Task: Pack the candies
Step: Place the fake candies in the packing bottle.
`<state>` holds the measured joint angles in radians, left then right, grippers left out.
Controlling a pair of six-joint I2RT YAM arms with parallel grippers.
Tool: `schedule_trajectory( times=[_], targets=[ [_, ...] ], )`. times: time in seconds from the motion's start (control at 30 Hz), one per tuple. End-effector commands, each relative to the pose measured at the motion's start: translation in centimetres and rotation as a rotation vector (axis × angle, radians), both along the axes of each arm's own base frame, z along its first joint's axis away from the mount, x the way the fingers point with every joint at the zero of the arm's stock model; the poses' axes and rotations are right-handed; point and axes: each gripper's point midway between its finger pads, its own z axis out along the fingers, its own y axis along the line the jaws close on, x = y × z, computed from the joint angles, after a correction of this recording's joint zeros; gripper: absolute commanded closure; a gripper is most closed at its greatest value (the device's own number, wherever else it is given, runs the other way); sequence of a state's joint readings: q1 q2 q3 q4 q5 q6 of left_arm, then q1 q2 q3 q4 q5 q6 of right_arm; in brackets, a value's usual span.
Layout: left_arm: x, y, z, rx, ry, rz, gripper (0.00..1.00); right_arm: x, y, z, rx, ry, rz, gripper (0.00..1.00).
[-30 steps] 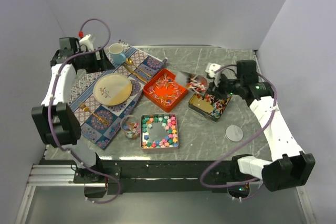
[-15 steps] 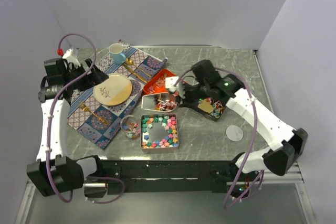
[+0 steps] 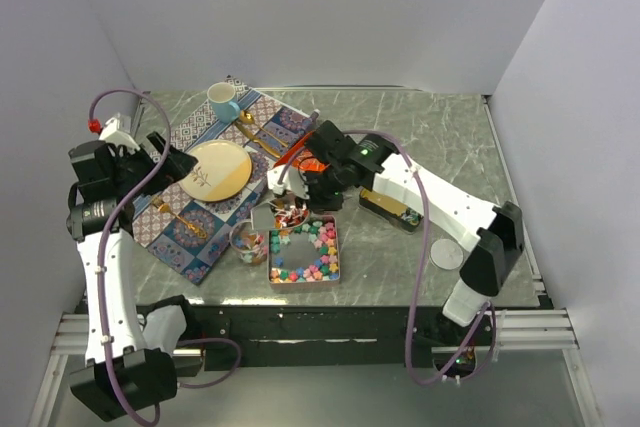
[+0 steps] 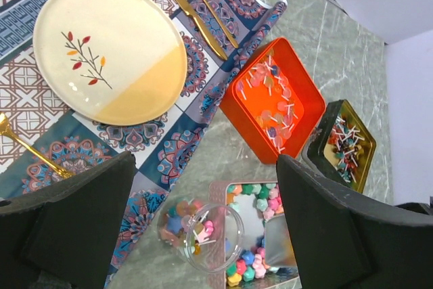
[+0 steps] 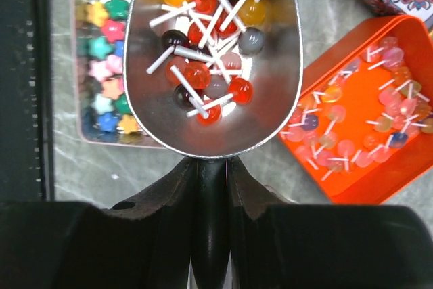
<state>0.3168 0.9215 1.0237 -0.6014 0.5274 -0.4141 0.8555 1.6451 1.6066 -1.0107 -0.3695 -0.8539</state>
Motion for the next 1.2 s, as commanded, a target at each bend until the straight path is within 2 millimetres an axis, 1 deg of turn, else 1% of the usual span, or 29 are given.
schedule_trajectory(
  times=[0.0, 0.03, 0.07, 0.13, 0.27, 0.43, 0.5, 0.57, 0.6, 0.8, 1.07, 1.13, 1.17],
  targets=[
    [-0.1, 0.2, 0.6, -0.011, -0.042, 0.008, 0.08, 1.3, 1.5, 1.3, -0.004, -0.069, 0.025, 1.00],
    [-0.1, 0.2, 0.6, -0.013, -0.044, 0.009, 0.09, 1.2, 1.5, 1.1, -0.022, -0.070, 0.038, 1.00],
    [-0.1, 0.3, 0.4, -0.018, -0.042, 0.011, 0.08, 1.4, 2.0, 0.8, -0.034, -0.072, 0.048, 1.00],
    [-0.2, 0.4, 0.5, -0.017, -0.052, 0.015, 0.09, 1.8, 1.9, 0.4, -0.073, -0.095, 0.055, 1.00],
    [-0.4, 0.6, 0.1, -0.020, -0.049, 0.026, 0.08, 2.2, 2.3, -0.4, -0.122, -0.123, 0.081, 1.00],
    [-0.6, 0.6, -0.1, -0.028, -0.054, 0.028, 0.08, 2.4, 3.2, -0.6, -0.179, -0.163, 0.100, 1.00],
    [-0.6, 0.6, 0.0, -0.028, -0.058, 0.027, 0.08, 2.7, 3.2, -0.5, -0.203, -0.185, 0.099, 1.00],
    [-0.8, 0.4, -0.2, -0.034, -0.054, 0.019, 0.08, 2.5, 3.4, -0.4, -0.224, -0.199, 0.118, 1.00],
    [-0.8, 0.4, -0.2, -0.039, -0.053, 0.019, 0.08, 2.7, 3.3, -0.3, -0.237, -0.213, 0.116, 1.00],
    [-0.9, -0.1, -0.1, -0.058, -0.064, 0.003, 0.08, 2.2, 3.2, 0.1, -0.280, -0.243, 0.151, 1.00],
    [-0.7, -0.4, 0.4, -0.081, -0.081, -0.007, 0.08, 1.9, 2.8, -0.5, -0.334, -0.237, 0.136, 1.00],
    [-0.6, -0.4, 0.6, -0.086, -0.083, -0.011, 0.09, 1.8, 2.7, -0.5, -0.340, -0.231, 0.135, 1.00],
    [-0.5, -0.4, 0.7, -0.088, -0.085, -0.012, 0.09, 2.1, 2.6, -0.3, -0.352, -0.245, 0.127, 1.00]
  ],
)
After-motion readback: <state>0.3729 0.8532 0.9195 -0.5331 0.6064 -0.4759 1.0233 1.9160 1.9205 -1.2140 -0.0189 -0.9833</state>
